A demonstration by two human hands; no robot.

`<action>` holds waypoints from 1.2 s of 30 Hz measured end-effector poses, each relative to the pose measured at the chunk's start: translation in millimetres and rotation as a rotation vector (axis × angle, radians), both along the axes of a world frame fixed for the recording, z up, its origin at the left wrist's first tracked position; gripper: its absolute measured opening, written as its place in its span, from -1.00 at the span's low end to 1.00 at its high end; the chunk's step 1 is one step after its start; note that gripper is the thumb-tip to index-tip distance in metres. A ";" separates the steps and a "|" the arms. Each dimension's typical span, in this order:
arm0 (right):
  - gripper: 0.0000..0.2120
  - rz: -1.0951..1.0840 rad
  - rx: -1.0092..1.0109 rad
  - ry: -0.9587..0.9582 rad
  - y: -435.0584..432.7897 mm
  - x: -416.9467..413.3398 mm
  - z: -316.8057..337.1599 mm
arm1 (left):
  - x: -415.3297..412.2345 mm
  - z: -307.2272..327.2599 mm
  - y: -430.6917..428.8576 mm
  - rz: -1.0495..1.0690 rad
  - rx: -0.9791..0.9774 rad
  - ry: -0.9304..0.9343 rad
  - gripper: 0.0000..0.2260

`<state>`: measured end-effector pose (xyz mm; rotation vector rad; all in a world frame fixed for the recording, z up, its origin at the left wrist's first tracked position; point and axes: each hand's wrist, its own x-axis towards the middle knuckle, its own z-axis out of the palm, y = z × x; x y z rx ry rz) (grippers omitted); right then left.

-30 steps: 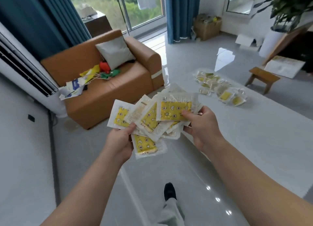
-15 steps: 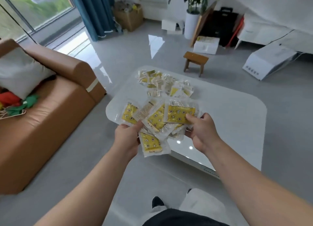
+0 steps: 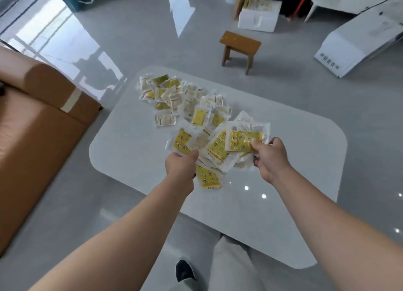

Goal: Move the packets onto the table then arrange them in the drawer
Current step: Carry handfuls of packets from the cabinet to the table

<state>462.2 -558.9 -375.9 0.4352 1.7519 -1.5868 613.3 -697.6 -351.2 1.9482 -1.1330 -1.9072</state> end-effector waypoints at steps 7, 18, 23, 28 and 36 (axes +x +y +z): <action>-0.71 0.123 0.147 0.020 -53.6 -142.3 -128.2 | -141.7 -129.4 -46.5 -0.006 -0.006 -0.115 -0.90; -0.78 0.329 0.307 0.151 -111.0 -226.6 -272.5 | -219.4 -290.9 -86.6 -0.032 0.038 -0.252 -0.86; -0.74 0.436 0.516 0.299 -125.8 -239.0 -297.9 | -223.8 -321.8 -101.8 -0.075 -0.018 -0.291 -0.83; -0.60 0.484 0.668 0.339 -132.1 -228.8 -312.1 | -221.5 -339.7 -104.7 -0.119 -0.072 -0.353 -0.73; -0.43 0.502 0.898 0.317 -138.2 -211.3 -298.2 | -213.1 -306.5 -104.2 -0.307 -0.154 -0.485 -0.32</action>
